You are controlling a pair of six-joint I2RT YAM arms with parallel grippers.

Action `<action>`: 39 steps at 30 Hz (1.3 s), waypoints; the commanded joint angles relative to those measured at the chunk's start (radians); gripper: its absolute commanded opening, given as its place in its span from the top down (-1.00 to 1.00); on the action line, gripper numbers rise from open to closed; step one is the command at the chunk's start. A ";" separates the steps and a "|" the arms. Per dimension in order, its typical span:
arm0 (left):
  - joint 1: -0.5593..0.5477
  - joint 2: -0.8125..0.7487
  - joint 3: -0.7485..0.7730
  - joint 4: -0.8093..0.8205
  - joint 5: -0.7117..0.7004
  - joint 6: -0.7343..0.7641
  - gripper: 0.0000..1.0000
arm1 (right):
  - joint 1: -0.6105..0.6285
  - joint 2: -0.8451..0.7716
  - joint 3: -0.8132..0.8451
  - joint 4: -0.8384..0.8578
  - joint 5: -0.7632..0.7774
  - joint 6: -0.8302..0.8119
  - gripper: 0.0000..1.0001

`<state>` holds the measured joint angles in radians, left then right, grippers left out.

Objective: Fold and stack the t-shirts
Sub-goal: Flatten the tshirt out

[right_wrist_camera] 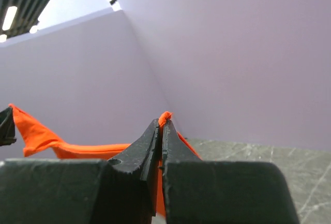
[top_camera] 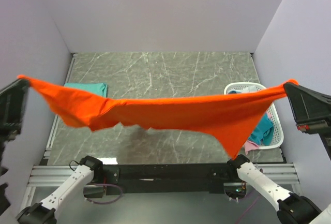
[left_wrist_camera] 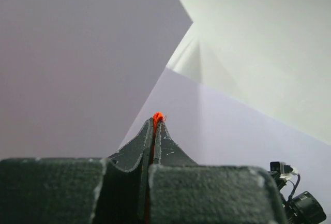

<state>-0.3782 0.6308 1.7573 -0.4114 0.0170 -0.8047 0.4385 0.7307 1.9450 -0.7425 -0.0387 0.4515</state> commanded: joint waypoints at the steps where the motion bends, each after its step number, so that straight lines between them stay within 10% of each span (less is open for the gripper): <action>1: 0.015 0.033 0.086 -0.021 0.055 0.044 0.99 | -0.004 -0.013 0.017 -0.020 -0.086 0.013 1.00; 16: 0.027 0.364 -0.111 0.080 -0.374 0.165 0.99 | -0.003 0.107 -0.331 0.126 0.277 0.013 0.93; 26: 0.036 1.034 -0.230 0.255 -0.534 0.297 0.97 | -0.200 0.596 -0.570 0.365 0.250 0.039 0.91; 29: 0.051 1.317 -0.052 0.102 -0.560 0.285 0.35 | -0.256 0.813 -0.491 0.367 0.120 0.026 0.64; 31: 0.058 1.446 0.170 -0.071 -0.574 0.253 -0.11 | -0.285 0.971 -0.402 0.313 0.045 0.010 0.07; 33: 0.058 1.552 0.284 -0.115 -0.572 0.246 -0.91 | -0.288 1.048 -0.278 0.212 0.042 -0.026 -0.11; 39: 0.058 1.417 0.038 0.039 -0.483 0.233 -0.99 | -0.285 1.027 -0.334 0.236 0.013 -0.056 -0.66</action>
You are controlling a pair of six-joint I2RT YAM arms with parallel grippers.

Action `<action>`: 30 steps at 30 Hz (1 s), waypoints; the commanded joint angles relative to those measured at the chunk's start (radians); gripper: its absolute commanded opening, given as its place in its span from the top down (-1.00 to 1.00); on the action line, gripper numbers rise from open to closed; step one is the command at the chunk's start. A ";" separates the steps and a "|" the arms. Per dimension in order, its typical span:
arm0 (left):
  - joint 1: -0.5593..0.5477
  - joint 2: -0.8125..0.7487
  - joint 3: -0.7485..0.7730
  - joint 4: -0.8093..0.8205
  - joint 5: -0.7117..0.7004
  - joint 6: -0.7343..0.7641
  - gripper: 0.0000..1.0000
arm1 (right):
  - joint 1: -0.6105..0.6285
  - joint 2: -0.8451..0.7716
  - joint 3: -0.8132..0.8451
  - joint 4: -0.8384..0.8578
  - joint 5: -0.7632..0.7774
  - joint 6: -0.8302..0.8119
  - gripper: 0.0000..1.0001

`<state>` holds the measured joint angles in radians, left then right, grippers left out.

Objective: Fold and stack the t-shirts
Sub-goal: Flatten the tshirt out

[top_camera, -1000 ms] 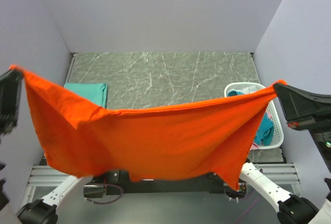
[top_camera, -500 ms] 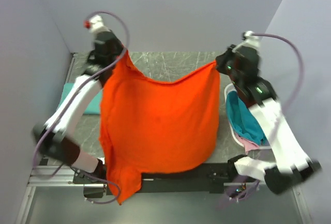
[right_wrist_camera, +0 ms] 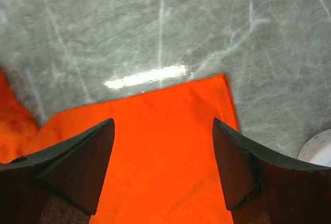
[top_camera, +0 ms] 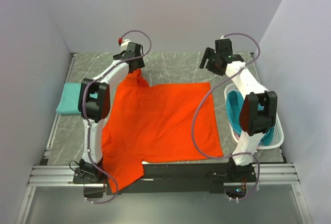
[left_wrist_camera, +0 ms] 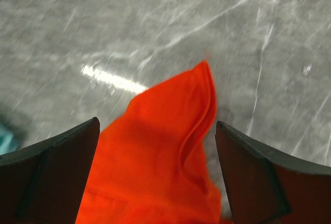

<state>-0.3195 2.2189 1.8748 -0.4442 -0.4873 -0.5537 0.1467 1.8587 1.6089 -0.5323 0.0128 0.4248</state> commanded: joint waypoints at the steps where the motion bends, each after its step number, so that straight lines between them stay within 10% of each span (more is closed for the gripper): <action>1: -0.003 -0.217 -0.107 0.079 0.023 -0.025 -0.99 | 0.008 -0.127 -0.010 0.029 -0.043 -0.032 -0.66; 14: -0.007 -0.640 -0.673 0.136 0.167 -0.206 -0.99 | 0.237 -0.377 -0.369 0.061 0.047 -0.011 -0.68; 30: -0.021 -0.763 -0.934 0.151 0.185 -0.284 -0.99 | 0.271 -0.043 -0.353 0.063 0.032 0.065 -0.68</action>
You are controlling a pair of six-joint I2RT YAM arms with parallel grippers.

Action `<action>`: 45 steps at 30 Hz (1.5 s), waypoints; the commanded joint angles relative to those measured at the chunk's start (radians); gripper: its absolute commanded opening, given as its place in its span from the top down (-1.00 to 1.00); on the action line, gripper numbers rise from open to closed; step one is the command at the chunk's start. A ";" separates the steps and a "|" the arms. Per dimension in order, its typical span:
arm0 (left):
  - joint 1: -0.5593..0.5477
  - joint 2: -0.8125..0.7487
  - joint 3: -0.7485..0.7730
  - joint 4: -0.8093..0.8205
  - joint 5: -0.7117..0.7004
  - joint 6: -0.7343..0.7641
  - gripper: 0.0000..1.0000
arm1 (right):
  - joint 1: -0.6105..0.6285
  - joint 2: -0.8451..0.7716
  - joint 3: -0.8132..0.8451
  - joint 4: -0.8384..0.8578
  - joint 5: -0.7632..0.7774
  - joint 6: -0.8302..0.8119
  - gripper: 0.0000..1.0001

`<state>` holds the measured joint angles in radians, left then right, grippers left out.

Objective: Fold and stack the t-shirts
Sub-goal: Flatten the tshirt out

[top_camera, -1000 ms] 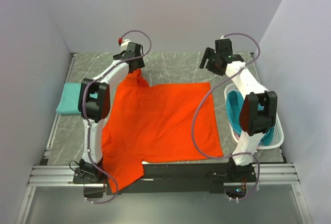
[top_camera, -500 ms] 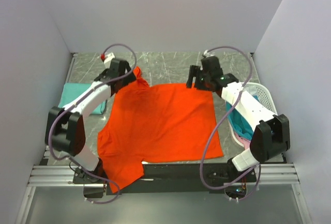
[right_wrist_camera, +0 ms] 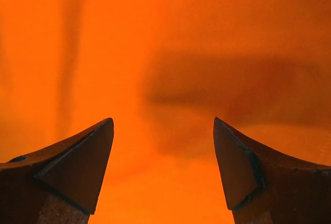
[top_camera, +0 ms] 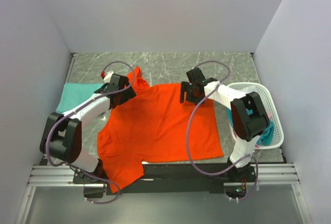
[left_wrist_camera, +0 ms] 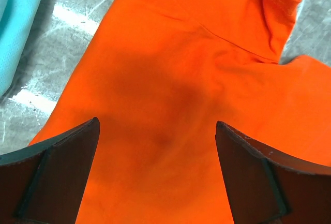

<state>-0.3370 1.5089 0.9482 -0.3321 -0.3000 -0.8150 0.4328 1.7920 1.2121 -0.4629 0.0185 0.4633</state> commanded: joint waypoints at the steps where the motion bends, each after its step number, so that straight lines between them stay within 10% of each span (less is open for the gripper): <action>1: -0.002 -0.058 -0.008 0.035 -0.010 -0.023 -0.99 | -0.025 0.033 0.041 -0.005 0.018 0.034 -0.68; 20: 0.003 -0.179 -0.086 -0.051 -0.090 -0.093 -0.99 | -0.212 0.009 -0.040 -0.048 0.044 0.057 -0.68; 33: 0.032 -0.390 -0.204 -0.137 -0.157 -0.167 -0.99 | 0.163 0.018 0.182 -0.080 0.084 0.034 -0.70; 45: 0.041 -0.446 -0.256 -0.208 -0.176 -0.216 -0.99 | 0.224 0.260 0.316 -0.071 -0.002 0.031 -0.69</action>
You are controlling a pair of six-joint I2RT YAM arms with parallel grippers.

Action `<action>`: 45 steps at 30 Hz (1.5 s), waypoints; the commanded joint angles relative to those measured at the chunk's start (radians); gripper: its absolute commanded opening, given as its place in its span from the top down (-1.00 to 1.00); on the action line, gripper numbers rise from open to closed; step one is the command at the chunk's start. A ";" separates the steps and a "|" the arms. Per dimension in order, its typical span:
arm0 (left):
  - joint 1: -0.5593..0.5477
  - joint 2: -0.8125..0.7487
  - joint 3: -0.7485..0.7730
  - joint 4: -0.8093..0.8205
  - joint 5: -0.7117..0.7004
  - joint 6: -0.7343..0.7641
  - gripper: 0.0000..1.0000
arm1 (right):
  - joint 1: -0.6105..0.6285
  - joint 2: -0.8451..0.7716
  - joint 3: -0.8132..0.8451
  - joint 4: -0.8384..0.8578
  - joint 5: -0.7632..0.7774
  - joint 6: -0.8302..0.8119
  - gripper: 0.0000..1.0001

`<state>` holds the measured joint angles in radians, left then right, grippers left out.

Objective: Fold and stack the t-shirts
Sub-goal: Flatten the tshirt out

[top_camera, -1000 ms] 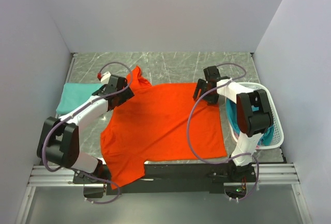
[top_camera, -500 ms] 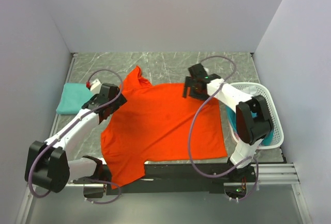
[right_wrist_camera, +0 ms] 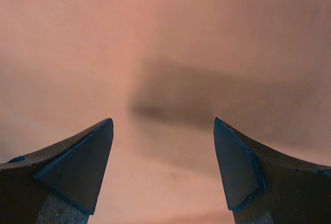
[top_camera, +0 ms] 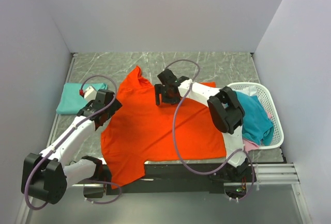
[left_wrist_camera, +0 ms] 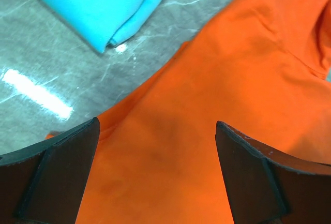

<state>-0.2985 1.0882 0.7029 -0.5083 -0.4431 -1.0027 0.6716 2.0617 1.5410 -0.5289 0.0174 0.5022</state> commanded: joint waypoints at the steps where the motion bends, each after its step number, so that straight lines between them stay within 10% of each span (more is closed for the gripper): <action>1: 0.004 -0.027 -0.013 -0.029 -0.031 -0.030 -0.99 | -0.023 -0.011 -0.050 0.009 0.000 -0.004 -0.68; 14: 0.006 0.068 -0.036 0.016 0.040 -0.033 -0.99 | -0.204 -0.172 -0.402 0.099 0.018 0.041 -0.67; 45: 0.082 0.564 0.263 0.186 0.147 0.061 -0.50 | -0.228 -0.250 -0.430 0.098 -0.013 0.016 -0.66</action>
<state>-0.2211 1.6291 0.9138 -0.3553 -0.3328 -0.9806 0.4492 1.8290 1.1439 -0.3588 -0.0051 0.5301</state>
